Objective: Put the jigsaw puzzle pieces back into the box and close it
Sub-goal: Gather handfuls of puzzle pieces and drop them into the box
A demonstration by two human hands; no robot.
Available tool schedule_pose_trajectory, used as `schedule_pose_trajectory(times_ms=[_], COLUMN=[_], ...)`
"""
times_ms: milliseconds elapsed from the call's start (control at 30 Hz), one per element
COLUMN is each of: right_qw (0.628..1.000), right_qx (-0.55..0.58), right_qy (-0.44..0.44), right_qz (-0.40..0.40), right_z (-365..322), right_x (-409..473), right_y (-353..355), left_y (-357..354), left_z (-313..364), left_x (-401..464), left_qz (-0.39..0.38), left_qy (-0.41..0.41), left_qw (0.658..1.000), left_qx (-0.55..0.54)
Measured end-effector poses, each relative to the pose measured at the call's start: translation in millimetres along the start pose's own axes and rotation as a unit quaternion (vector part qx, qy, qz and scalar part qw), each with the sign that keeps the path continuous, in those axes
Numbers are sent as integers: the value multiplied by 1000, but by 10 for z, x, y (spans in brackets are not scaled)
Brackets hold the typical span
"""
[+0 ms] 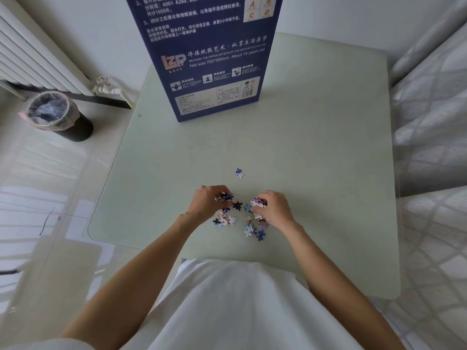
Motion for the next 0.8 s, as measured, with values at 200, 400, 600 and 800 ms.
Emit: schedule_pose_trajectory(times_ms=[200, 400, 600, 800], right_qw=[999, 985, 951, 922], right_qx=[50, 81, 143, 102], right_qy=[19, 148, 252, 304], right_qz=[-3, 34, 111, 217], right_z=[-310, -1264, -2479, -3287], right_x=[43, 380, 616, 1222], right_y=[486, 1579, 2820, 3418], left_y=[609, 1980, 3392, 3943], left_z=[360, 1260, 2047, 2240], left_x=[23, 282, 543, 1182], left_qz=[74, 209, 374, 405], left_qy=[-49, -175, -261, -220], left_qw=[996, 961, 889, 886], left_qx=[-21, -40, -38, 51])
Point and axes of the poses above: each hand's wrist, its own x-axis towards the middle knuckle, its own y-axis out of the back of the hand, z = x × y, the point moved 8 cm from there along x, towards the middle knuckle, and after that the axes turned 10 degrees about z, right-handed, at the moved point
